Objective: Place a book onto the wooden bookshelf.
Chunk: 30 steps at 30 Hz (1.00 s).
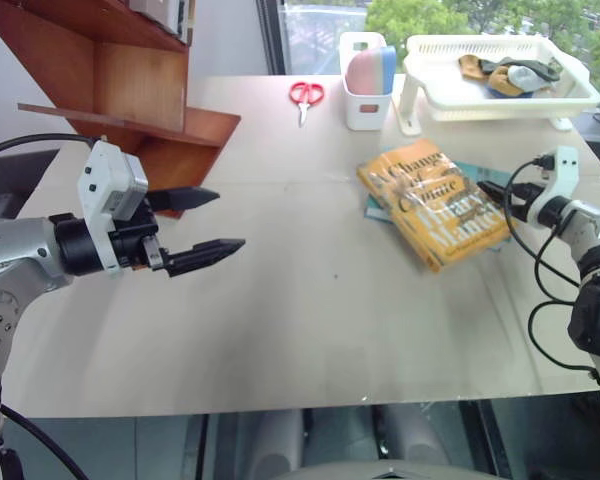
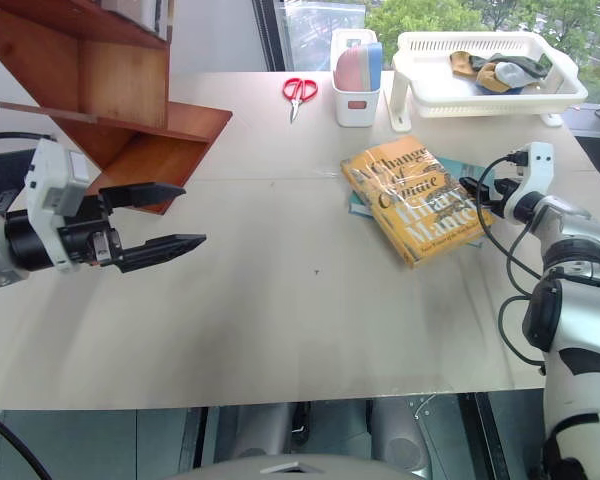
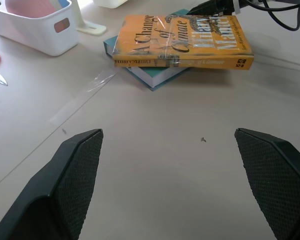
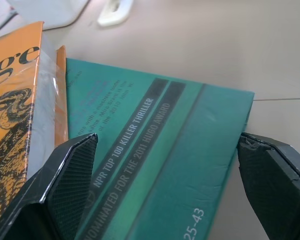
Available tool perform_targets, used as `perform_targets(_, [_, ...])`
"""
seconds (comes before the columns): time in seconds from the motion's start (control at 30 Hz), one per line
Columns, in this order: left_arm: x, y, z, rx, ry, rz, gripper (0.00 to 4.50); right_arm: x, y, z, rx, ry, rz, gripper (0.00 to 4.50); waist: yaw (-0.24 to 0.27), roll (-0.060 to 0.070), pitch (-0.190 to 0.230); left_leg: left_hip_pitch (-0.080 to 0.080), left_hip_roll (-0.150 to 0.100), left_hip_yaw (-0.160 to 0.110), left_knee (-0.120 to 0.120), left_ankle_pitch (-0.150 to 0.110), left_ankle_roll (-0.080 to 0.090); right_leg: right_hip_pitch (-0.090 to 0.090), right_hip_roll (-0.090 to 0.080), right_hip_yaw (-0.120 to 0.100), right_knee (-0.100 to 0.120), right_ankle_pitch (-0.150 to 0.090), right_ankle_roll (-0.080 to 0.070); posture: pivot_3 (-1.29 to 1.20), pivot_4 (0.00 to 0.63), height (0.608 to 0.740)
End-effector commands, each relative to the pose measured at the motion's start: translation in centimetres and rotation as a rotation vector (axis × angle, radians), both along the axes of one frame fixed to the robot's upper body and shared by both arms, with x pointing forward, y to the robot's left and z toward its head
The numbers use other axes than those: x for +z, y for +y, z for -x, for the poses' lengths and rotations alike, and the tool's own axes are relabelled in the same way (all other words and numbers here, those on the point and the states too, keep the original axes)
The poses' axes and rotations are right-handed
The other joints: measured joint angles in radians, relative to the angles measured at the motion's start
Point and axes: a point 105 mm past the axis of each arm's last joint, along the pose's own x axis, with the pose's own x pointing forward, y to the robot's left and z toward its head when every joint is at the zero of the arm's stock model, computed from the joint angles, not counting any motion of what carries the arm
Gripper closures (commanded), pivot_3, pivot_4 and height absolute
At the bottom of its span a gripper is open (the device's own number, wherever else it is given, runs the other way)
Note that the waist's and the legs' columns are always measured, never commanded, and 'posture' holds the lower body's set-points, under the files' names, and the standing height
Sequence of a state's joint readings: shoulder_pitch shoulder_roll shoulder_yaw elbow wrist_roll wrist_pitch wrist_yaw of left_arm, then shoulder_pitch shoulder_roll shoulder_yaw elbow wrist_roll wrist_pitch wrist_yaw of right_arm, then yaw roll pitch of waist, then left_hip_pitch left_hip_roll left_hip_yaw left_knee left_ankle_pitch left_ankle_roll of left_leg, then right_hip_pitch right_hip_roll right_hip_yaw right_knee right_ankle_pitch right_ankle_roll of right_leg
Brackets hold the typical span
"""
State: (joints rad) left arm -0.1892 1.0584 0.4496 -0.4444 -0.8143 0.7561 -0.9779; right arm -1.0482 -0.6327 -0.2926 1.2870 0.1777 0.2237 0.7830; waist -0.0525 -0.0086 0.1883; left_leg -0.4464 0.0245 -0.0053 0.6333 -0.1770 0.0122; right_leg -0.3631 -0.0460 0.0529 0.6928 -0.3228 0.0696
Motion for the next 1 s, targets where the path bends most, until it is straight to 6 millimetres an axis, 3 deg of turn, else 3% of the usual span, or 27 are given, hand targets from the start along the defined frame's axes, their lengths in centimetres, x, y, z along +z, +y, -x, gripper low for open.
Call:
perform_targets(0.03, [1.1,0.1,0.6,-0.002,-0.046,-0.009,0.07,-0.1,1.5,-0.1,0.072,0.005,-0.016,0.0,-0.004,0.0,0.0,0.0,0.0,0.0,0.0,0.0,0.0,0.0,0.0,0.0,0.0,0.0,0.0,0.0,0.15,0.74])
perform_targets(0.3, [0.8,-0.1,0.7,-0.004,-0.032,-0.008,0.07,-0.4,5.0,0.6,0.206,0.056,-0.066,0.0,-0.009,0.0,0.0,0.0,0.0,-0.001,0.0,0.0,0.0,0.0,0.0,0.0,0.001,0.0,0.0,0.0,0.15,0.74])
perform_targets(0.8, [0.0,-0.3,0.7,-0.012,-0.012,0.002,0.07,0.7,12.8,6.7,0.202,0.169,-0.149,0.0,-0.002,0.0,0.0,-0.002,0.003,0.0,-0.001,0.0,0.0,-0.005,0.0,0.001,0.002,0.0,0.0,0.0,0.15,0.74])
perform_targets(0.9, [0.0,-0.3,0.6,-0.014,-0.012,0.001,0.07,0.9,13.8,7.1,0.184,0.186,-0.175,0.0,0.001,0.0,0.0,-0.004,0.003,0.001,-0.001,0.0,0.0,-0.007,0.0,0.002,0.003,0.0,0.0,0.0,0.15,0.74])
perform_targets(1.0, [0.0,-0.3,0.6,-0.016,-0.01,0.004,0.07,1.4,13.4,7.1,0.13,0.183,-0.175,0.0,0.01,0.0,0.0,-0.005,0.003,0.001,-0.001,0.0,0.0,-0.008,0.0,0.002,0.003,0.0,0.0,0.0,0.15,0.74])
